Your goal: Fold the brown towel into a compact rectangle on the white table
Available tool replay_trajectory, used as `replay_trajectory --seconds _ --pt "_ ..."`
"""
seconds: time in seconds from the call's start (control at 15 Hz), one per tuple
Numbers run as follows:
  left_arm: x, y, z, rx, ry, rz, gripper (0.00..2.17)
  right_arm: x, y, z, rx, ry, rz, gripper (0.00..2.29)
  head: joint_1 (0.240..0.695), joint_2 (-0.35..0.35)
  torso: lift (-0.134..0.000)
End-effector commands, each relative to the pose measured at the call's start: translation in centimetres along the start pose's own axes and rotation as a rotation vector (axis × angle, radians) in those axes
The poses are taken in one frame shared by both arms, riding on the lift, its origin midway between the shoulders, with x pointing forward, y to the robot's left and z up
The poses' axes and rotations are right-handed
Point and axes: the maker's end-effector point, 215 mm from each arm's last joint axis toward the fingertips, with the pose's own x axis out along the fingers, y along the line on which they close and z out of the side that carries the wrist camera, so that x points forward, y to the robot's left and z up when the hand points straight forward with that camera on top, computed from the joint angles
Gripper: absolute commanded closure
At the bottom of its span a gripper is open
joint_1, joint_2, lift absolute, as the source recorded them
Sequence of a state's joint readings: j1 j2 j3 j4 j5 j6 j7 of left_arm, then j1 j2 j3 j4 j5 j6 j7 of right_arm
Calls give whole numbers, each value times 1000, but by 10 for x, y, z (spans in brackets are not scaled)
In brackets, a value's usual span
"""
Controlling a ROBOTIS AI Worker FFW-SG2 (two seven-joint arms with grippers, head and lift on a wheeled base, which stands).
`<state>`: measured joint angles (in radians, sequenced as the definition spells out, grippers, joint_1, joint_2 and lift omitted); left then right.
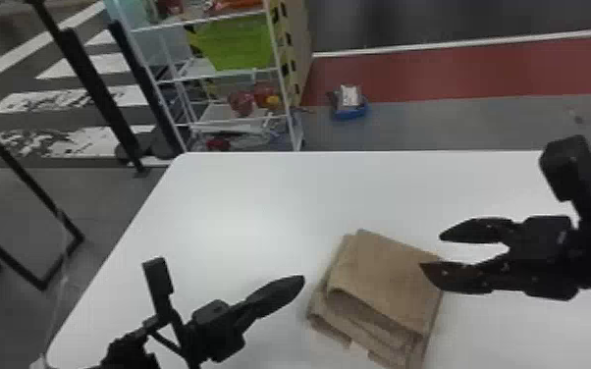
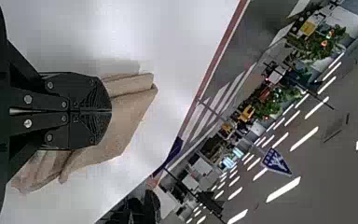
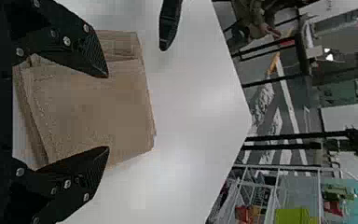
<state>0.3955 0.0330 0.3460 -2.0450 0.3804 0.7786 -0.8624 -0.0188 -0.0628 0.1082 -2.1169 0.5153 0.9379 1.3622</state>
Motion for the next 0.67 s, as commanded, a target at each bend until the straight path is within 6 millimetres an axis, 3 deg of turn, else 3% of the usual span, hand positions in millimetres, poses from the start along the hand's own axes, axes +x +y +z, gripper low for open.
replay_trajectory --seconds 0.0,0.13,0.27,0.4,0.47,0.6 --pt "13 -4 -4 7 18 -10 1447 -21 -13 -11 70 -35 10 43 695 175 -123" --pt "22 -9 -6 17 34 -21 1447 -22 -16 -22 80 -22 -1 93 695 133 -123" --pt "26 -10 -10 19 59 -21 1447 -23 -22 -33 97 6 -18 562 695 107 -123" --pt "27 -9 -13 16 65 -20 1447 -19 -26 -49 128 34 -17 1460 695 83 -123" --pt "27 -8 -15 14 72 -16 1447 -18 -32 -60 173 59 -26 1710 695 76 -123" --pt "24 -6 -14 13 72 -12 1443 -11 -36 -75 217 91 -19 1777 695 67 -123"
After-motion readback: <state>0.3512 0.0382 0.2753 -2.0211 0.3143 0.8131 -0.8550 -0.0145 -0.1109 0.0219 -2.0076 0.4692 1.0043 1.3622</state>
